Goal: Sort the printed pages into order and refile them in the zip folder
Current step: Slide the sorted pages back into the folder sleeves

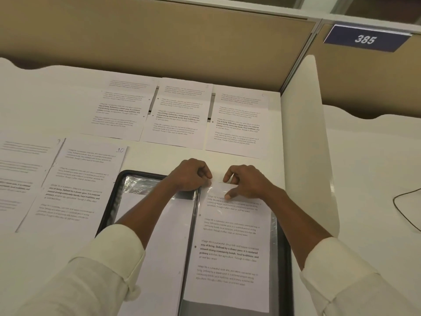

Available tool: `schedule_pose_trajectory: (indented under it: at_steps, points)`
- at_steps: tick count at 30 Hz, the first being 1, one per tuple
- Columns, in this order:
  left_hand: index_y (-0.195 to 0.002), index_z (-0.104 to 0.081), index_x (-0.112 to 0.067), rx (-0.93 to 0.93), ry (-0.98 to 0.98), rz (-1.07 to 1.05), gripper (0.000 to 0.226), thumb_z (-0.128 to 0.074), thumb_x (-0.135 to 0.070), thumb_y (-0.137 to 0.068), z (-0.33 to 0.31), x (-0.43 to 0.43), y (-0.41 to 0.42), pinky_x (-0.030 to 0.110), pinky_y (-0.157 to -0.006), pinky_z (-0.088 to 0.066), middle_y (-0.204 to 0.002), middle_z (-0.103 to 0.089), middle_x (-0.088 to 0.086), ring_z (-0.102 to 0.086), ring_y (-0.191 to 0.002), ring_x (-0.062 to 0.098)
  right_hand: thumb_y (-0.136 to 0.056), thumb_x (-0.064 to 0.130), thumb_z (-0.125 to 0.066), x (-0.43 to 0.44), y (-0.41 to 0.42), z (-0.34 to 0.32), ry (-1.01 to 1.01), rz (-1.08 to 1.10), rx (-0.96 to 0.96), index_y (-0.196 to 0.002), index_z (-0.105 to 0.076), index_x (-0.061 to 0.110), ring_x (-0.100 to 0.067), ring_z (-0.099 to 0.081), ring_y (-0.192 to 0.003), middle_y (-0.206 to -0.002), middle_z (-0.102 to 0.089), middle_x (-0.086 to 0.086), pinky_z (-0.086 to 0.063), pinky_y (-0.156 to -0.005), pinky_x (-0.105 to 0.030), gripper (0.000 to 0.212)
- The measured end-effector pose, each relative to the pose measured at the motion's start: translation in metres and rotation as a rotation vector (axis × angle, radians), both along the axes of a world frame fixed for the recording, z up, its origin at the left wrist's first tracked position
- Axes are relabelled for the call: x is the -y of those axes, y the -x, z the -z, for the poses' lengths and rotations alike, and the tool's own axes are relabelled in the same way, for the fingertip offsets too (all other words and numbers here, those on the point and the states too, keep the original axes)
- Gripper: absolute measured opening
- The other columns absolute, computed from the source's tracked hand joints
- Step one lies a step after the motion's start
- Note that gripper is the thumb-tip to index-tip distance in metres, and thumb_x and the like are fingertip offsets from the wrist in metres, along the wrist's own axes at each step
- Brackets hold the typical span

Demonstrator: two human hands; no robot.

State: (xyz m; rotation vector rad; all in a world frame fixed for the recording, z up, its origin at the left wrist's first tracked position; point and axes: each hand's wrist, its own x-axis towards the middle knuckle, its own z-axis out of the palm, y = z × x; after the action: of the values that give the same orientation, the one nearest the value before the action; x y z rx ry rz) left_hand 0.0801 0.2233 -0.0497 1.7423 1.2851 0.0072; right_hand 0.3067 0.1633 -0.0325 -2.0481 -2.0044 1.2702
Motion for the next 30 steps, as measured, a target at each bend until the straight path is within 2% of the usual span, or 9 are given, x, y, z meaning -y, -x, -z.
schedule_pose_trajectory:
  at_steps: [6, 10, 13, 15, 17, 19, 23, 27, 30]
  points:
    - [-0.11, -0.068, -0.025, 0.027, -0.297, -0.095, 0.028, -0.083, -0.023, -0.086, 0.005, 0.037, 0.016, 0.021, -0.081, -0.047, -0.11, -0.063, -0.011, -0.057, -0.097, 0.005, -0.061, 0.038, -0.1, 0.012, 0.01, 0.006, -0.067, 0.004, 0.016, -0.101, -0.068, 0.03, -0.01, -0.064, -0.082, -0.09, -0.069, 0.014, -0.055, -0.076, -0.035, 0.052]
    - [-0.115, -0.065, -0.021, -0.042, -0.507, -0.014, 0.037, -0.083, -0.029, -0.084, 0.003, 0.08, 0.033, 0.04, -0.093, -0.05, -0.121, -0.058, -0.007, -0.05, -0.112, 0.015, -0.066, 0.032, -0.097, 0.013, 0.009, 0.009, -0.069, -0.007, -0.014, -0.091, -0.069, 0.029, -0.009, -0.064, -0.075, -0.078, -0.071, 0.013, -0.052, -0.074, -0.033, 0.038]
    - [-0.126, -0.062, -0.022, -0.14, -0.49, -0.006, 0.05, -0.079, -0.046, -0.085, 0.004, 0.117, 0.048, 0.044, -0.112, -0.042, -0.146, -0.048, -0.002, -0.04, -0.138, 0.02, -0.08, 0.025, -0.09, 0.011, 0.01, 0.007, -0.017, -0.082, -0.039, -0.086, -0.069, 0.029, -0.001, -0.064, -0.073, -0.07, -0.072, 0.016, -0.049, -0.075, -0.031, 0.023]
    - [-0.137, -0.057, -0.024, -0.209, -0.469, -0.002, 0.065, -0.074, -0.06, -0.086, 0.008, 0.142, 0.055, 0.046, -0.121, -0.033, -0.161, -0.035, 0.001, -0.026, -0.153, 0.022, -0.084, 0.027, -0.088, 0.01, 0.012, 0.004, 0.041, -0.089, -0.08, -0.088, -0.072, 0.025, -0.002, -0.068, -0.083, -0.082, -0.074, 0.018, -0.05, -0.079, -0.031, 0.016]
    - [-0.15, -0.047, -0.026, -0.246, -0.44, 0.003, 0.078, -0.066, -0.07, -0.088, 0.011, 0.163, 0.058, 0.046, -0.127, -0.023, -0.172, -0.017, 0.003, -0.01, -0.161, 0.024, -0.08, 0.038, -0.091, 0.01, 0.015, 0.001, 0.079, -0.087, -0.093, -0.092, -0.073, 0.021, -0.008, -0.069, -0.09, -0.092, -0.074, 0.013, -0.053, -0.081, -0.032, 0.027]
    - [-0.16, -0.032, -0.027, -0.26, -0.415, 0.001, 0.089, -0.058, -0.075, -0.09, 0.013, 0.18, 0.058, 0.044, -0.131, -0.013, -0.176, 0.002, 0.002, 0.006, -0.163, 0.022, -0.071, 0.043, -0.095, 0.01, 0.02, 0.003, 0.081, -0.116, -0.061, -0.087, -0.07, 0.024, -0.01, -0.065, -0.085, -0.09, -0.071, 0.009, -0.05, -0.074, -0.031, 0.036]
    - [-0.168, -0.009, -0.026, -0.28, -0.409, -0.003, 0.104, -0.046, -0.083, -0.091, 0.016, 0.2, 0.056, 0.041, -0.131, -0.001, -0.174, 0.023, -0.003, 0.024, -0.159, 0.015, -0.066, 0.034, -0.099, 0.014, 0.028, 0.006, 0.062, -0.095, -0.015, -0.077, -0.064, 0.025, -0.014, -0.061, -0.078, -0.081, -0.065, 0.008, -0.048, -0.071, -0.032, 0.038]
    - [-0.169, -0.003, -0.026, -0.299, -0.409, -0.004, 0.107, -0.043, -0.087, -0.09, 0.015, 0.203, 0.053, 0.039, -0.13, 0.003, -0.172, 0.028, -0.004, 0.028, -0.158, 0.013, -0.067, 0.026, -0.098, 0.017, 0.028, 0.006, 0.075, -0.067, -0.044, -0.078, -0.068, 0.024, -0.023, -0.069, -0.094, -0.091, -0.074, 0.001, -0.055, -0.088, -0.041, 0.033]
    - [-0.169, -0.004, -0.025, -0.303, -0.409, 0.0, 0.108, -0.045, -0.086, -0.09, 0.016, 0.201, 0.052, 0.039, -0.13, 0.004, -0.172, 0.027, -0.003, 0.028, -0.158, 0.014, -0.072, 0.022, -0.094, 0.019, 0.026, 0.008, 0.085, -0.1, -0.075, -0.076, -0.065, 0.02, -0.025, -0.07, -0.088, -0.081, -0.075, 0.001, -0.055, -0.083, -0.041, 0.03]
